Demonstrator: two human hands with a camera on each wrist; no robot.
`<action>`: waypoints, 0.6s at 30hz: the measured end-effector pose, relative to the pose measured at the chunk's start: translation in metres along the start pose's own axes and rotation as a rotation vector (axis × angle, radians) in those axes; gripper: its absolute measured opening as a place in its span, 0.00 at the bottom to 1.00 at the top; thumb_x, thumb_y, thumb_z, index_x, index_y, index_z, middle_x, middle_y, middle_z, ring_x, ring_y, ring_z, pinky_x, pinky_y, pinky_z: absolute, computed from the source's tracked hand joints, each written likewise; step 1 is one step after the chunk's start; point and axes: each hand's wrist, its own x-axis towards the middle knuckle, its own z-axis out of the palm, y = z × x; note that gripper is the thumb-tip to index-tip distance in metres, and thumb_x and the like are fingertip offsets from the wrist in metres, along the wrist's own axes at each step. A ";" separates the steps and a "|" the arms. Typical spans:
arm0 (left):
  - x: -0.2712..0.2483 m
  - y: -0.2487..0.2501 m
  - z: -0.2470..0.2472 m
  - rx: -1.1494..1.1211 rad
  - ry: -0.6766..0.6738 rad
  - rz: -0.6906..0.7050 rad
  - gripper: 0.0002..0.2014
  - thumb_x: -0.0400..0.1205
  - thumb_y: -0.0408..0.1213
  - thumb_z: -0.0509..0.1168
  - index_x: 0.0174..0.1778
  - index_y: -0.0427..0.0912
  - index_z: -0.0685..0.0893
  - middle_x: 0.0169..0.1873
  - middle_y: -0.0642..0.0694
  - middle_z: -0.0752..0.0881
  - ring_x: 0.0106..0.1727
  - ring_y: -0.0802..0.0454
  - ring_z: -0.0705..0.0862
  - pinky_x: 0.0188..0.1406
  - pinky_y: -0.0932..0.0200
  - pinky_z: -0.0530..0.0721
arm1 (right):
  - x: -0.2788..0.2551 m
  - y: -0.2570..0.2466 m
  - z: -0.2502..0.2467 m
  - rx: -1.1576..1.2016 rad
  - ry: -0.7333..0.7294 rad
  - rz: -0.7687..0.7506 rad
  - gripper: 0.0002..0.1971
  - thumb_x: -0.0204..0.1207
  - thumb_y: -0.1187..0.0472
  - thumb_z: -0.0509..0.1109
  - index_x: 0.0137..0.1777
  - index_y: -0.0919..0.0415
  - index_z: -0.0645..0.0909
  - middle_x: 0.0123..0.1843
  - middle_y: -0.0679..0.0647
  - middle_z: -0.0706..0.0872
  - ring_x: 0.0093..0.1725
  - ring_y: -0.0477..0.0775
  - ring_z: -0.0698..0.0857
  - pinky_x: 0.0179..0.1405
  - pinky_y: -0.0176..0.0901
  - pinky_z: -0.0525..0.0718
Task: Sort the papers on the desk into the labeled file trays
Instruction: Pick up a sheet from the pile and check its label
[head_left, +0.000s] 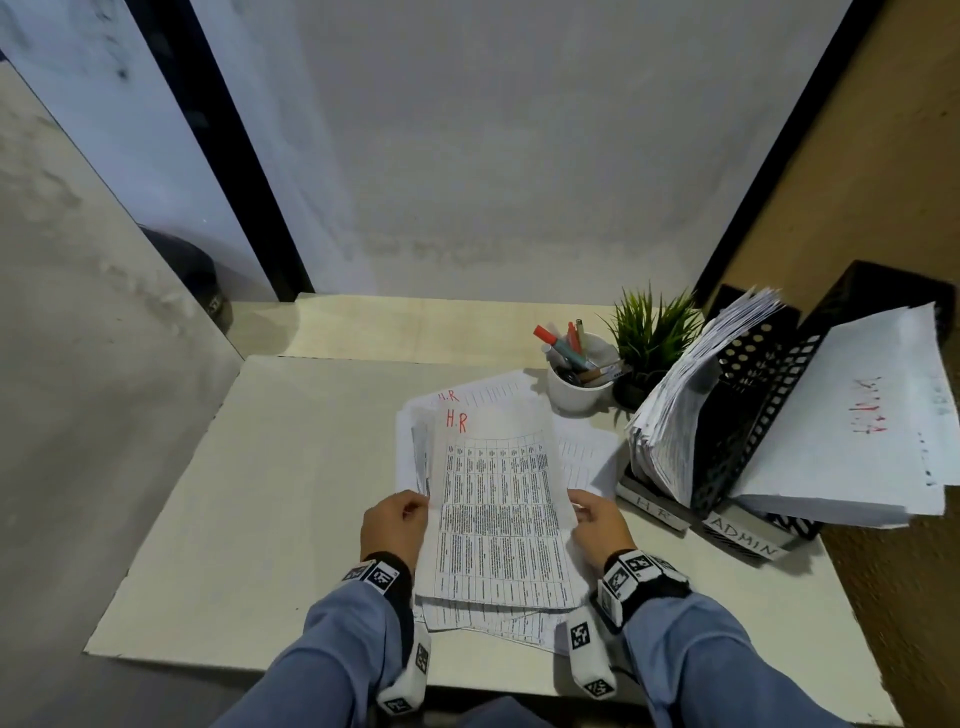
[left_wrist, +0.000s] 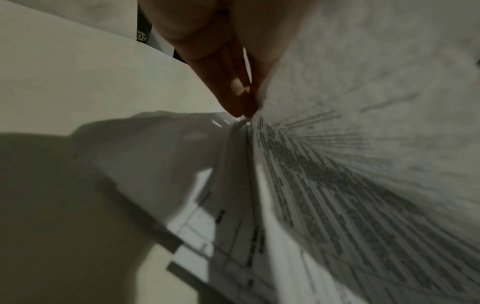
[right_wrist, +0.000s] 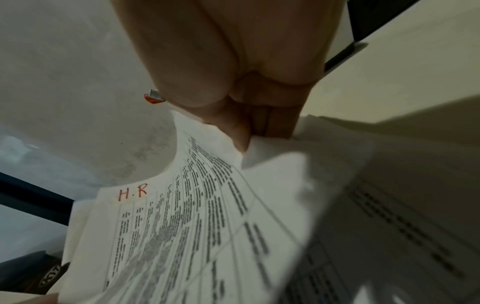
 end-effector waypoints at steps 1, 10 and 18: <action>-0.001 0.001 0.001 -0.044 0.014 0.007 0.10 0.76 0.28 0.64 0.36 0.48 0.86 0.39 0.47 0.88 0.41 0.46 0.86 0.40 0.58 0.84 | -0.002 -0.001 0.000 0.037 0.015 0.000 0.28 0.69 0.84 0.53 0.61 0.62 0.83 0.54 0.56 0.87 0.57 0.56 0.84 0.65 0.44 0.78; -0.004 0.012 -0.001 -0.299 -0.101 -0.051 0.10 0.73 0.19 0.61 0.36 0.39 0.76 0.30 0.47 0.79 0.30 0.52 0.75 0.28 0.71 0.76 | -0.009 -0.015 -0.007 0.149 0.145 -0.032 0.18 0.67 0.83 0.66 0.24 0.61 0.77 0.27 0.55 0.79 0.36 0.54 0.78 0.31 0.35 0.75; 0.003 0.016 -0.001 -0.478 -0.233 -0.116 0.20 0.69 0.17 0.70 0.54 0.39 0.78 0.44 0.42 0.88 0.45 0.47 0.88 0.39 0.58 0.87 | -0.027 -0.034 -0.004 0.540 -0.090 0.085 0.21 0.65 0.89 0.61 0.46 0.63 0.76 0.48 0.66 0.79 0.48 0.64 0.81 0.49 0.61 0.83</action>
